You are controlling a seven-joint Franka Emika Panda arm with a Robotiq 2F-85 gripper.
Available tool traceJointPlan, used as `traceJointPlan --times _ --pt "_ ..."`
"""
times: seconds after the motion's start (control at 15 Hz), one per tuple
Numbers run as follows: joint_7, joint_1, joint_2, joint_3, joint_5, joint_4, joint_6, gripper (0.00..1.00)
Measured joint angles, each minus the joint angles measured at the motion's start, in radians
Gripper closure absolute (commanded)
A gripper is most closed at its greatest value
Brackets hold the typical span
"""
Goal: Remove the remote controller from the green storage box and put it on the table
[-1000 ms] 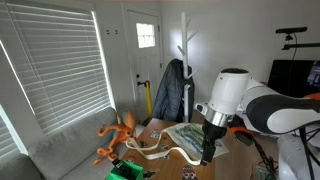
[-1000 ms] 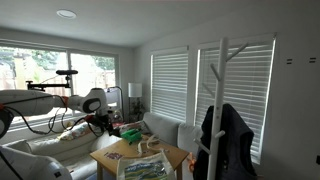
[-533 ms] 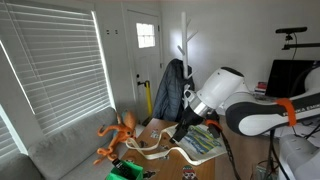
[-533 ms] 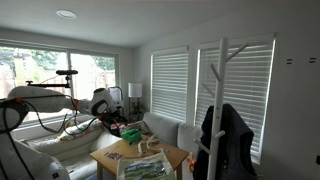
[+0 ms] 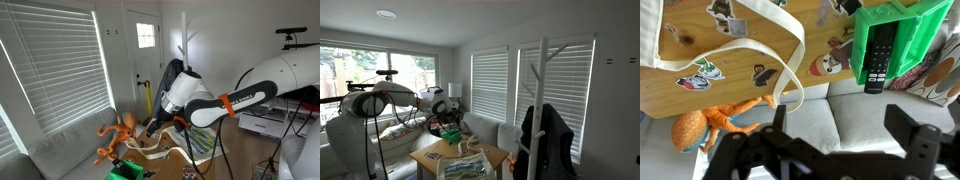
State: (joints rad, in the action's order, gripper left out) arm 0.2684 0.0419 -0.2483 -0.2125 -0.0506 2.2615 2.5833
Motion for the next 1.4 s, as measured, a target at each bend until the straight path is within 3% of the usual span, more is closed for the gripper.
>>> traceJointPlan --times 0.6,0.8,1.13,1.4 --pt "0.021 -0.001 0.048 -0.003 0.005 -0.052 -0.009 0.00" --pt "0.081 0.000 0.073 -0.003 0.025 -0.061 0.002 0.00" --pt "0.221 0.013 0.271 -0.004 0.142 -0.224 -0.010 0.00" --pt "0.250 0.098 0.467 0.009 0.175 -0.411 -0.093 0.00"
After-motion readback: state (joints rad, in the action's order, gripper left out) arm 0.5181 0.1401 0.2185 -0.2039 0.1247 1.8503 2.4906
